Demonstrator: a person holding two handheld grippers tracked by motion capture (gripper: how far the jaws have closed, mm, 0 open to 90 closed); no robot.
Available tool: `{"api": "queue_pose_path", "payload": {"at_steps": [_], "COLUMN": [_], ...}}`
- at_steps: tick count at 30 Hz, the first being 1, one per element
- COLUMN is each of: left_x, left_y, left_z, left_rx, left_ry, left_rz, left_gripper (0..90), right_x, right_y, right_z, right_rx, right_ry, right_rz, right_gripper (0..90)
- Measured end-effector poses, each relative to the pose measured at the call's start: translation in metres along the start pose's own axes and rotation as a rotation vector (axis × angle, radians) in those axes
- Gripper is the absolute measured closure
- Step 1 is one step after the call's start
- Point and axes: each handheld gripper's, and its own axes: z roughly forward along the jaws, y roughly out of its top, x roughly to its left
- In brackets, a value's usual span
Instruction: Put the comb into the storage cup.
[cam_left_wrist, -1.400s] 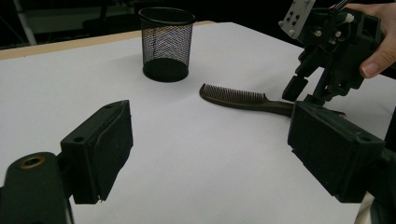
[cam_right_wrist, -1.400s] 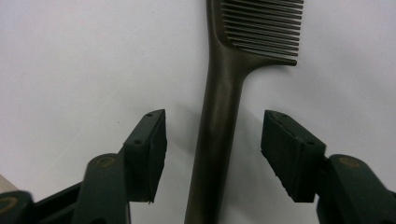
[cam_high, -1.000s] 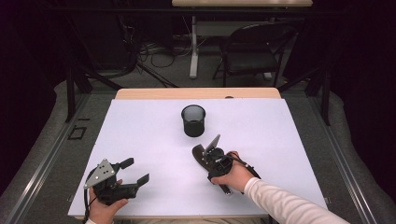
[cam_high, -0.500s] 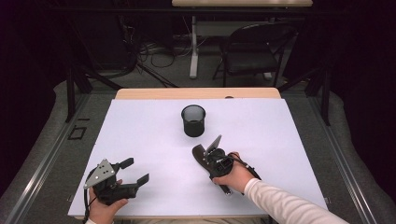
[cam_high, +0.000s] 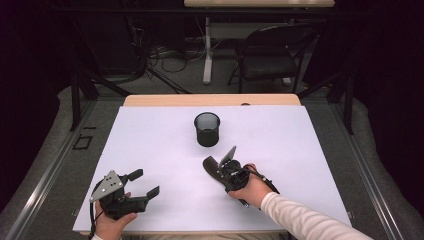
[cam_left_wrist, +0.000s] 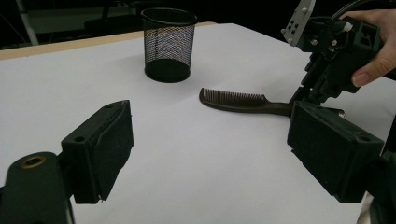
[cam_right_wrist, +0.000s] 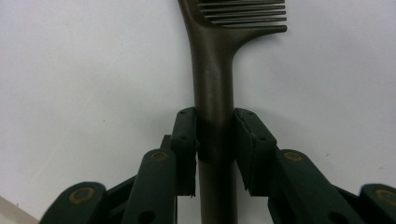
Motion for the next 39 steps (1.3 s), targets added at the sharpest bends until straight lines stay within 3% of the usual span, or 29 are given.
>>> {"api": "queue_pose_path", "payload": {"at_steps": [15,19,35,39], "left_x": [0.0001,0.0002,0.0004,0.0004], "left_y": [-0.0001,-0.0001,-0.0003,-0.0004], "left_z": [0.0000,0.0001,0.0003,0.0004], "left_rx": [0.000,0.002,0.002,0.003], "left_ry": [0.000,-0.001,-0.001,-0.002], "left_rz": [0.000,0.003,0.000,0.000], "left_gripper": [14.6,14.5,14.6,14.6], "right_x": [-0.0001,-0.0005,-0.0046,-0.0038], "right_y": [0.0005,-0.0006,-0.0016,-0.0036], "right_z": [-0.0016,0.0008,-0.0015,-0.0015], "right_rx": [0.024,-0.010,-0.003,-0.046], "right_ry": [-0.002,0.014,0.030,0.045], "right_rz": [-0.007,0.008,-0.002,0.020], "right_gripper": [72.7,72.8,73.1,73.1]}}
